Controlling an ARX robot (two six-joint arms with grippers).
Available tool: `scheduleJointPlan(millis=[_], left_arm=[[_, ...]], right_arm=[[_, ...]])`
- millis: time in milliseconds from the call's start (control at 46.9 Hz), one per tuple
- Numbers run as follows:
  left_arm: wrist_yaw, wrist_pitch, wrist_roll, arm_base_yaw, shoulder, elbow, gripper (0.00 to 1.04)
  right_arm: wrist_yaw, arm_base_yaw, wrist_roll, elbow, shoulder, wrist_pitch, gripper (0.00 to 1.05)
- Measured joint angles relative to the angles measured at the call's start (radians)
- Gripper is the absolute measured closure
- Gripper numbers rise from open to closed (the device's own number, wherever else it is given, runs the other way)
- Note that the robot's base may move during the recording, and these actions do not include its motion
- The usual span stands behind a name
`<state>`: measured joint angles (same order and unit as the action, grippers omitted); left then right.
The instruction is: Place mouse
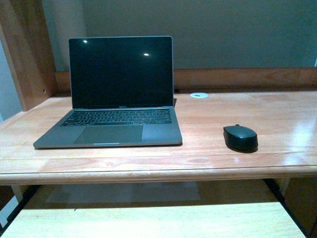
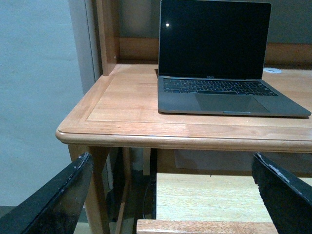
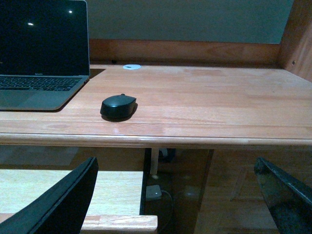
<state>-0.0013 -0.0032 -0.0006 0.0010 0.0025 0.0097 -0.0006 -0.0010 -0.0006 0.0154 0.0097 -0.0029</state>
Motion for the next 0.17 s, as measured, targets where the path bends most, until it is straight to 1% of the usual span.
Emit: scheduleJointPlan(millis=[170], left_arm=[[0.0,0.0,0.0,0.0,0.0,0.0,0.07]], right_arm=[[0.0,0.0,0.0,0.0,0.0,0.0,0.07]])
